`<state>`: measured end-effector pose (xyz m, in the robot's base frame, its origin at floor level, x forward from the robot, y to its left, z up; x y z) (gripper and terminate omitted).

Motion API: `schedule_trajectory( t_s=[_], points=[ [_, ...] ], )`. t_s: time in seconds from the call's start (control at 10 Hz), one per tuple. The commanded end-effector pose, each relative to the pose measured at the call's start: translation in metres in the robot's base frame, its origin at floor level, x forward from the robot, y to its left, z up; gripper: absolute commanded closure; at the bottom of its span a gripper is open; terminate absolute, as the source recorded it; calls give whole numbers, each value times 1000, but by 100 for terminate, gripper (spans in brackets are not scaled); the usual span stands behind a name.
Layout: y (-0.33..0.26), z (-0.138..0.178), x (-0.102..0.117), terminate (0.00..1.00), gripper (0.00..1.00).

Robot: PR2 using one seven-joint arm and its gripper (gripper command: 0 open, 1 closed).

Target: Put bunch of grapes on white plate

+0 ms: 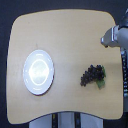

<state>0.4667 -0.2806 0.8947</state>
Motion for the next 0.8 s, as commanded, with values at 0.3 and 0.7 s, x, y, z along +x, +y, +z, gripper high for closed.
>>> schedule_trajectory(
  t_s=[0.3, 0.7],
  points=[
    [20, -43, -31, 0, 0],
    [49, -73, -43, 0, 0]
  ],
)
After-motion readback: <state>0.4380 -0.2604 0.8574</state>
